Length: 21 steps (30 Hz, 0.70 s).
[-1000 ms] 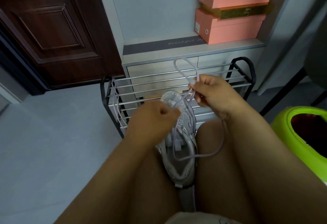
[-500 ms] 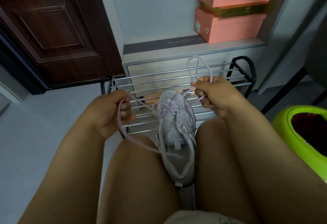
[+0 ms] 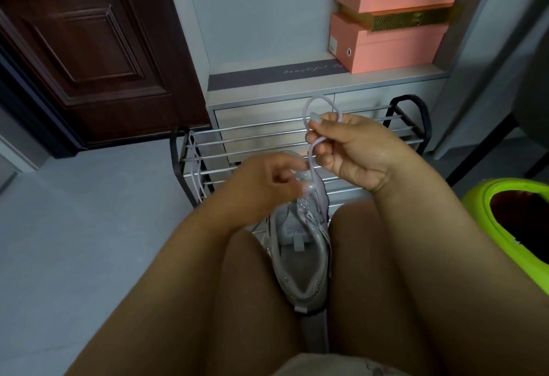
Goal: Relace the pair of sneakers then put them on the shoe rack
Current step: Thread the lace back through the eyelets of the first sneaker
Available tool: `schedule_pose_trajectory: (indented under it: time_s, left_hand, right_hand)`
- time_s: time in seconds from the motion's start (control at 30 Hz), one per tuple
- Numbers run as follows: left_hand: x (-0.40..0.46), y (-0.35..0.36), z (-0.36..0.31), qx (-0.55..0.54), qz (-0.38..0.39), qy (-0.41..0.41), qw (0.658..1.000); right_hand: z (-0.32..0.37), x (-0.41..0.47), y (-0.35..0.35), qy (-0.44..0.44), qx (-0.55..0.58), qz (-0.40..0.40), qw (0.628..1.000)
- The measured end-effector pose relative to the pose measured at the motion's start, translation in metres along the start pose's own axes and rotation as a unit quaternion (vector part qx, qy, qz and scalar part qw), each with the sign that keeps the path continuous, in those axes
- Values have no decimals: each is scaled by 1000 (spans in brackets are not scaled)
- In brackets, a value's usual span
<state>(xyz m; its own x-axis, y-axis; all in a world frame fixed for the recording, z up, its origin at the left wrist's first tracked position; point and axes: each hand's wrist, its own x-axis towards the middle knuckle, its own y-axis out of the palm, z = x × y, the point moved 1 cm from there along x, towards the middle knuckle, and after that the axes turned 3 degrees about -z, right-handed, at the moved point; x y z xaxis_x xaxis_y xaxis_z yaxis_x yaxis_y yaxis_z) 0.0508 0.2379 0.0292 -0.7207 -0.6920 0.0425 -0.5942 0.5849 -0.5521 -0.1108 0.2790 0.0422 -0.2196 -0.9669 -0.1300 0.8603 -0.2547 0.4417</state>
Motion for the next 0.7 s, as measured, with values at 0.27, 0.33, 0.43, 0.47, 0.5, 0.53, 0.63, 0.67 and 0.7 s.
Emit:
schedule_pose_trajectory:
  time_s: [0.27,0.33,0.43,0.47,0.5,0.53,0.63,0.67,0.7]
  left_hand:
    - [20,-3,0,-128,-134,-10,983]
    - [24,-7,-2,-156,-145,-9,977]
    - [29,-9,-7,-173,-155,-17,972]
    - [30,-9,-7,-177,-158,-19,971]
    - [31,-9,-8,-180,-161,-23,970]
    - [31,-10,-8,-184,-165,-27,968]
    - [30,-10,-7,-208,-181,-49,960]
    - [29,-8,-7,-209,-182,-63,959]
    - [28,-5,-6,-196,-180,-82,960]
  right_hand:
    - [-8,-8,-21,-53,-240,-37,969]
    - [-16,-11,-24,-25,-390,6,921]
    - [-25,-13,-20,-9,-467,50,883]
    - [-26,-12,-21,-11,-475,45,879]
    - [-26,-11,-22,-13,-482,39,875]
    - [-27,-10,-24,-14,-488,33,872]
    - [-32,-6,-32,-8,-487,8,873]
    - [-33,-5,-34,-10,-473,-5,881]
    - [-34,-4,-36,-12,-449,-19,893]
